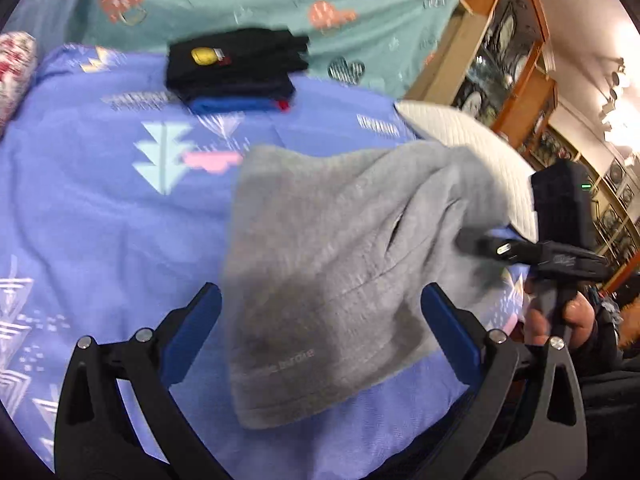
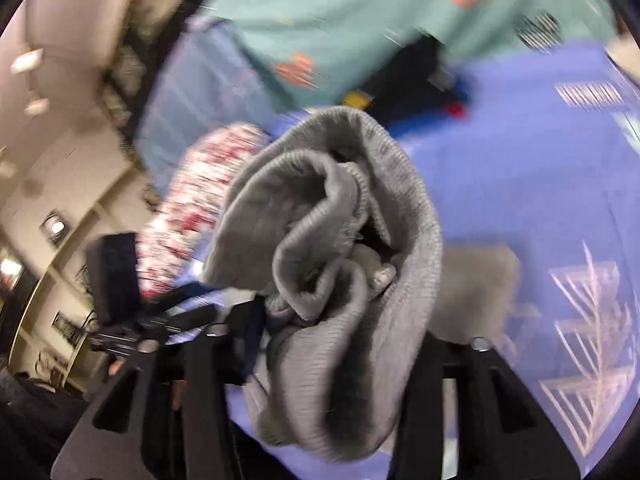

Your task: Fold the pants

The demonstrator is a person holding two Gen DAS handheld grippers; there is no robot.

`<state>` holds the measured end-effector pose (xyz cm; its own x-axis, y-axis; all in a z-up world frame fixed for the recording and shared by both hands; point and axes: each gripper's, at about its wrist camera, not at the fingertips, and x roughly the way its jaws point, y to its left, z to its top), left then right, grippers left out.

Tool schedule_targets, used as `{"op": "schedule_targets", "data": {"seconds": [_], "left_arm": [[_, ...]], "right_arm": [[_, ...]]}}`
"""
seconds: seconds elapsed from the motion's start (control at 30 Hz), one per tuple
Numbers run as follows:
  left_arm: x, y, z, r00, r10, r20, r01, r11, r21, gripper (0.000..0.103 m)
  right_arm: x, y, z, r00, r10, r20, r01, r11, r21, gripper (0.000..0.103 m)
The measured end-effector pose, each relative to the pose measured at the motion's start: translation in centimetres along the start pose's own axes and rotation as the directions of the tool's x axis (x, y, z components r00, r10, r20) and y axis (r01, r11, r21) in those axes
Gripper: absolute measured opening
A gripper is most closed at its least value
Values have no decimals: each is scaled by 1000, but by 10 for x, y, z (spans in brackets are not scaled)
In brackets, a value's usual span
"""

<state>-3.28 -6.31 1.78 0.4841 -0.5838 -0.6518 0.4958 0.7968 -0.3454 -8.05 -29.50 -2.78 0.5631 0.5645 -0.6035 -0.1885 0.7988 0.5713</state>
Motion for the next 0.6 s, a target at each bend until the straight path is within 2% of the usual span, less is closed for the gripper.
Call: {"op": "schedule_targets", "data": {"seconds": [0.03,0.07,0.13,0.17,0.2,0.27,0.33,0.4,0.47,0.5,0.53,0.57,0.6], "left_arm": [[12,-2,-3,999,-6,-35,6,1000,4,101],[20,-7,-7,998,-2,-55,3,1000,19,101],[23,-18,-11,998,33,-48,-30,997,74,101],[23,-21,-12,998,38,-48,-33,995,90,101],[24,-21,-13,998,30,-53,-26,996,85,101],[24,-22,-13,998,25,-55,-21,997,72,101],[21,-25,-11,998,28,-48,-24,997,76,101],[14,-30,-10,999,31,-32,-28,996,83,101],[10,-30,-8,999,32,-28,-29,996,81,101],[9,-29,-8,999,31,-30,-28,996,80,101],[9,-29,-8,999,29,-33,-27,997,76,101],[8,-27,-9,999,27,-35,-24,997,72,101],[8,-26,-9,999,22,-39,-19,997,72,101]], "right_arm": [[3,-17,-7,998,-36,-43,37,999,30,59],[-2,-22,-11,998,-54,-35,55,998,25,60],[-33,-17,-13,989,-137,52,139,990,-35,69],[-48,-12,-12,982,-162,96,168,984,-58,76],[-66,-5,-6,979,-146,144,158,985,-72,84],[-75,6,8,979,-90,184,108,990,-90,86],[-73,31,25,982,-19,186,46,989,-143,86],[-63,53,39,986,44,164,-13,982,-188,86],[-43,68,50,986,132,100,-107,969,-222,86],[-33,68,55,990,128,64,-111,969,-222,86],[-18,68,57,996,91,20,-85,974,-211,86],[0,56,57,999,-11,-41,4,985,-174,86],[15,38,52,989,-85,-119,69,989,-130,85]]}}
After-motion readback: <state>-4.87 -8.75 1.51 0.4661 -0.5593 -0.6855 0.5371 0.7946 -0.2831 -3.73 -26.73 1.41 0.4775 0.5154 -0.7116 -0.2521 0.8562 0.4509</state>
